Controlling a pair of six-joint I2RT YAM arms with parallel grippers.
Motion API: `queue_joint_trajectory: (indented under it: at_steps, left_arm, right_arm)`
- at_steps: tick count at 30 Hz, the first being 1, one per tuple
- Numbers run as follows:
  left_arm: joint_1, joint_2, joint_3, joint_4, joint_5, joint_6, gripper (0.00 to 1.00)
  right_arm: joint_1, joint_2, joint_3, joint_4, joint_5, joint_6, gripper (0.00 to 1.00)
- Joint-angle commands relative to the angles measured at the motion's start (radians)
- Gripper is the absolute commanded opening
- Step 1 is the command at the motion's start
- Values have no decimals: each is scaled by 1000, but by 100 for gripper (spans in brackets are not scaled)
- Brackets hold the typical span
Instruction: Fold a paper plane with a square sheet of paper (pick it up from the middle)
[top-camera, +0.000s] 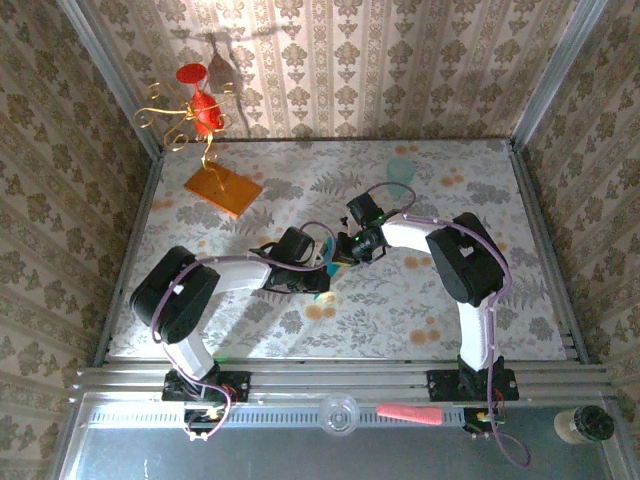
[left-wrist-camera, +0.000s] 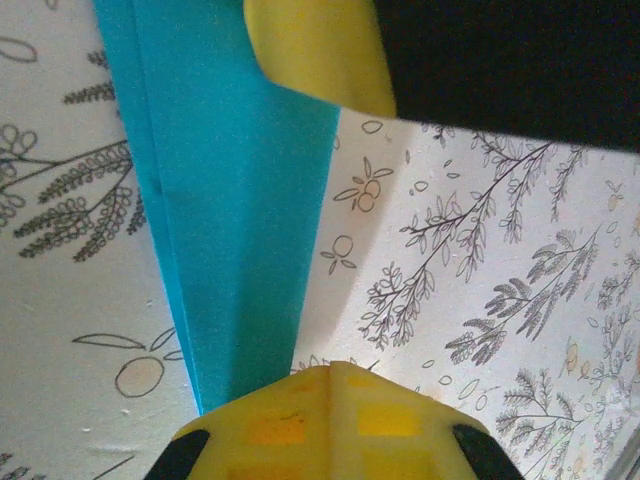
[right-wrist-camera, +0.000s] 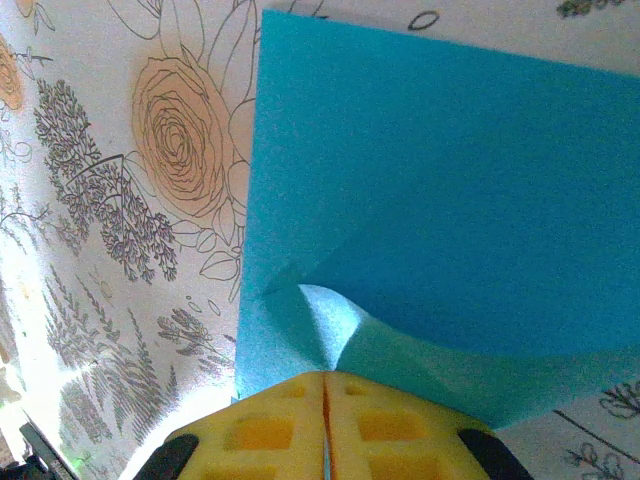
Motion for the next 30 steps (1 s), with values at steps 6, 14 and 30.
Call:
queue_joint_trajectory:
  at_steps: [6, 14, 30]
  left_arm:
    - [-9, 7, -68, -26, 18, -19, 0]
    - [-15, -42, -114, -27, 25, -49, 0]
    - [-36, -169, -226, -91, -5, -100, 0]
  right_arm:
    - [-2, 76, -4, -103, 89, -6, 11]
    - [-1, 83, 4, -118, 95, -8, 11]
    - [-1, 83, 9, -119, 92, -11, 11]
